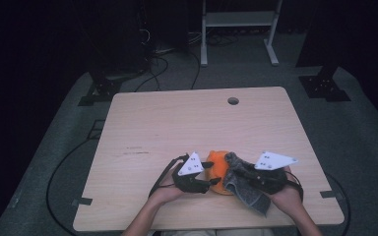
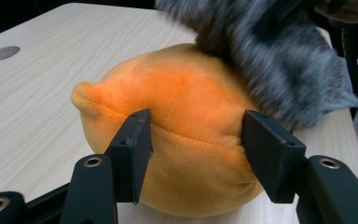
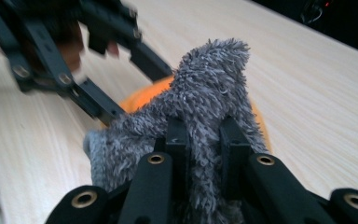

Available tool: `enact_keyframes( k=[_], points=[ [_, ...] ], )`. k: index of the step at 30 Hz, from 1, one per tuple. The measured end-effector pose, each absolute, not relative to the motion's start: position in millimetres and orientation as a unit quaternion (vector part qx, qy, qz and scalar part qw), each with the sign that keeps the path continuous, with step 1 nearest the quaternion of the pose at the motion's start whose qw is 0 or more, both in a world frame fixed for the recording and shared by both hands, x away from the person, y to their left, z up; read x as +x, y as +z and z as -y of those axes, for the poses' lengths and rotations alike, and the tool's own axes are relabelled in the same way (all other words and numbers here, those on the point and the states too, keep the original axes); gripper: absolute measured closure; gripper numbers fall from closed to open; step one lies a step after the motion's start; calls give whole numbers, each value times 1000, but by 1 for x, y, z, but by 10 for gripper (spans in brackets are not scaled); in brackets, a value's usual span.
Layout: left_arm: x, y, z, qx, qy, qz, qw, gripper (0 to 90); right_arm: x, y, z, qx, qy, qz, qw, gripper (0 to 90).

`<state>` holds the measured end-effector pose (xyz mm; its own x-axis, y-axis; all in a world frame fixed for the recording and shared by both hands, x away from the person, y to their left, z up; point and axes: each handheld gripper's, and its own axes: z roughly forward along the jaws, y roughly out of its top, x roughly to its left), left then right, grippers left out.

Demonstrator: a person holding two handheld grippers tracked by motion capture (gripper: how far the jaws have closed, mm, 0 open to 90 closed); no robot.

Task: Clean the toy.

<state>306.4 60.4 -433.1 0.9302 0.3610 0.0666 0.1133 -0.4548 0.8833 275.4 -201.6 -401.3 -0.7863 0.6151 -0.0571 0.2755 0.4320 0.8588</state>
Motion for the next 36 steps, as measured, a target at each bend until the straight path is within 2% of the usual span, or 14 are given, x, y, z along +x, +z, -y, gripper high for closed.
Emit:
enact_keyframes(
  k=[2, 4, 6, 7, 9, 13, 17, 20, 23, 26, 32, 33, 35, 36],
  points=[
    [307, -432, -62, 841, 132, -147, 504, 393, 278, -406, 198, 267, 451, -832, 182, 768],
    [310, -431, -62, 840, 135, -180, 493, 189, 279, -412, 199, 262, 446, -838, 176, 769],
    [312, -432, -61, 836, 115, -186, 503, 216, 277, -413, 203, 259, 439, -841, 179, 768],
    [309, -433, -58, 838, 123, -173, 503, 269, 276, -413, 205, 260, 435, -843, 181, 768],
    [305, -432, -55, 841, 129, -160, 500, 300, 275, -411, 213, 268, 433, -843, 172, 767],
    [299, -433, -51, 850, 134, -121, 495, 334, 269, -396, 218, 267, 453, -833, 173, 769],
    [290, -432, -45, 866, 143, -81, 472, 342, 265, -388, 191, 226, 455, -844, 170, 769],
    [294, -431, -52, 862, 124, -95, 483, 337, 270, -396, 185, 223, 437, -854, 172, 770],
    [301, -428, -52, 844, 101, -148, 506, 241, 269, -404, 186, 229, 442, -853, 158, 771],
    [297, -431, -49, 850, 126, -132, 494, 309, 270, -402, 190, 229, 445, -851, 159, 771],
    [297, -433, -54, 856, 121, -124, 487, 332, 279, -407, 219, 272, 432, -842, 174, 772],
    [299, -432, -55, 853, 112, -130, 493, 325, 281, -409, 224, 283, 427, -841, 173, 772],
    [303, -429, -56, 842, 91, -157, 509, 219, 283, -416, 232, 297, 416, -841, 176, 773],
    [305, -428, -55, 836, 85, -174, 513, 219, 283, -417, 233, 298, 417, -841, 176, 774]
  ],
)
